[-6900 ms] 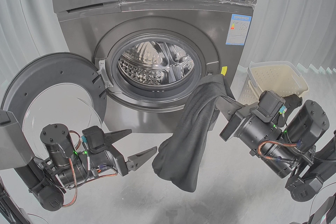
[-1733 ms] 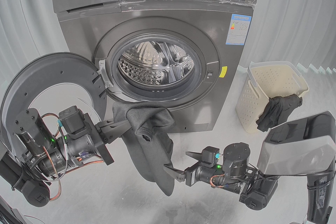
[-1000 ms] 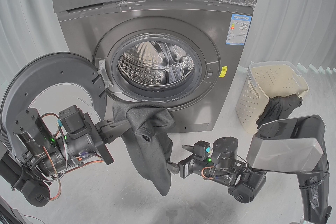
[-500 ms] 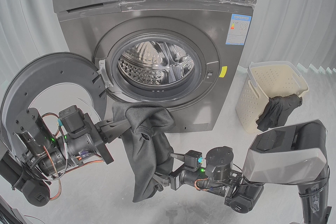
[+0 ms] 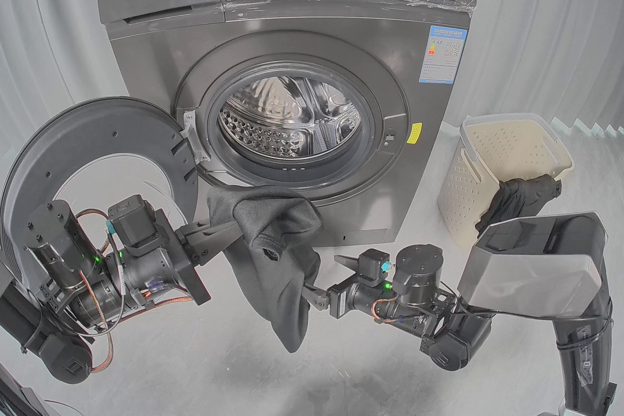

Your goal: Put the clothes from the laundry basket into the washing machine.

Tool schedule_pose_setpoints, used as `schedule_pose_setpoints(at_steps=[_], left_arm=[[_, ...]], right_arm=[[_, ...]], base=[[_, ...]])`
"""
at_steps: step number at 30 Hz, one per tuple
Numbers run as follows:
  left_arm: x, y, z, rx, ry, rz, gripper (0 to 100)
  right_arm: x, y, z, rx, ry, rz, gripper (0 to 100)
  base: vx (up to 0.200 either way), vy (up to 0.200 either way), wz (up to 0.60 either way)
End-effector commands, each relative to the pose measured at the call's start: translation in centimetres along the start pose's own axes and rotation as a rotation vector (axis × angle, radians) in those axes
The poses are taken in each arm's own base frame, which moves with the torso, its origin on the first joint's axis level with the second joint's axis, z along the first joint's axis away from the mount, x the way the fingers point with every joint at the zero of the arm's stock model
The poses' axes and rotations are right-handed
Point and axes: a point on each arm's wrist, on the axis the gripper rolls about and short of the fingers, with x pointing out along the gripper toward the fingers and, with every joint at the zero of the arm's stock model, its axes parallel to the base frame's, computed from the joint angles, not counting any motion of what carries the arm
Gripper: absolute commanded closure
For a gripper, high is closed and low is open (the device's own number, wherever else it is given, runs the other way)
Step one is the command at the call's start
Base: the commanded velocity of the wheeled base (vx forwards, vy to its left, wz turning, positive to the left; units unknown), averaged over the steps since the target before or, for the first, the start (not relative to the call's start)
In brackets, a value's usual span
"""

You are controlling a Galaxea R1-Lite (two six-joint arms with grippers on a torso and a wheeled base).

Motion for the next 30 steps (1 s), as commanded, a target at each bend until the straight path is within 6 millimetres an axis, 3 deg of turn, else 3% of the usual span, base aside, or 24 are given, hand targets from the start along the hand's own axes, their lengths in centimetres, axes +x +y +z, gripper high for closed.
schedule_pose_setpoints(at_steps=[1, 11, 16, 22, 29, 30], left_arm=[[0.0, 0.0, 0.0, 0.001, -0.002, -0.001, 100], [0.0, -0.2, 0.0, -0.002, 0.001, -0.007, 100], [0.0, -0.1, 0.0, -0.001, 0.001, -0.004, 100], [0.1, -0.2, -0.1, -0.002, 0.003, -0.008, 100], [0.1, -0.2, -0.1, -0.002, 0.003, -0.008, 100], [0.1, -0.2, -0.1, -0.002, 0.003, -0.008, 100]], right_arm=[[0.6, -1.9, 0.4, 0.006, -0.010, -0.033, 0], [1.7, -2.3, -0.3, 0.009, 0.010, 0.014, 0], [2.1, -0.8, -1.3, 0.012, 0.025, 0.082, 0], [2.9, 0.9, -0.9, 0.022, -0.001, 0.130, 0], [3.8, 1.1, -1.2, 0.018, -0.037, 0.139, 0], [3.8, 1.1, -1.1, 0.018, -0.040, 0.140, 100]], base=[[0.000, 0.000, 0.00], [0.000, 0.000, 0.00], [0.000, 0.000, 0.00], [0.000, 0.000, 0.00], [0.000, 0.000, 0.00], [0.000, 0.000, 0.00]])
